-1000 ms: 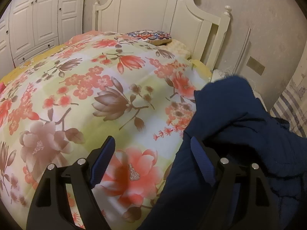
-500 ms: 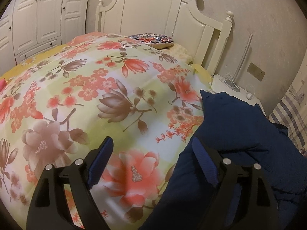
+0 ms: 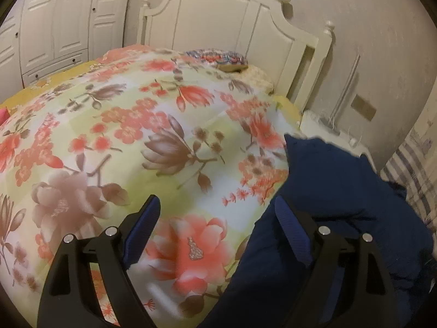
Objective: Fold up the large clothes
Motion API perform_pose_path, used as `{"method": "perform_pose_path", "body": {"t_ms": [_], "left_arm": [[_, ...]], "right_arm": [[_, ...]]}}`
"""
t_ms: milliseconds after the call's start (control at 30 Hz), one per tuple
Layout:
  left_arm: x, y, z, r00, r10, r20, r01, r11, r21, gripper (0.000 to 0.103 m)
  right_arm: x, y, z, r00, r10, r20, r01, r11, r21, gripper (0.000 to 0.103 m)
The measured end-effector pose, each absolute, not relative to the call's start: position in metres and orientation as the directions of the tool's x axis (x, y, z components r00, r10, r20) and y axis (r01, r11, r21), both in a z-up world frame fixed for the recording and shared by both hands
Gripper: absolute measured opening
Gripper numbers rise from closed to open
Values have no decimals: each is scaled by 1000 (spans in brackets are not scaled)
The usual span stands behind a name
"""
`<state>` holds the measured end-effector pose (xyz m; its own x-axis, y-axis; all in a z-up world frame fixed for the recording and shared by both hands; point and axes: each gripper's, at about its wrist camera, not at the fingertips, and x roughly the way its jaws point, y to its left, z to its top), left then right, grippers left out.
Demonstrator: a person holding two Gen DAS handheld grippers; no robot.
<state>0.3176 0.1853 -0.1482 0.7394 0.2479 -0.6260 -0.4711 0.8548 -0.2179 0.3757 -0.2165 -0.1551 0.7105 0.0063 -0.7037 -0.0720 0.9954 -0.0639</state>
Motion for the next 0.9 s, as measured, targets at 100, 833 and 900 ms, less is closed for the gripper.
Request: {"method": "perform_pose_path", "body": {"t_ms": [100,833,900], "left_arm": [[312,170,-119,784,245,-570,-429,878,-212,85],[442,29,-102,688,-42,-725,12,999,-47,101],[473,29,-108,650,-43,-759,-6,998,-62,101]], "right_arm": [[381,-225,-169,702,48,-711,-86,996,-17,68],[383,-220,-169,701,45,-712,-96,995,-33,73],[383,-220,-169,700,48,-712,-97,995,-28,74]]}}
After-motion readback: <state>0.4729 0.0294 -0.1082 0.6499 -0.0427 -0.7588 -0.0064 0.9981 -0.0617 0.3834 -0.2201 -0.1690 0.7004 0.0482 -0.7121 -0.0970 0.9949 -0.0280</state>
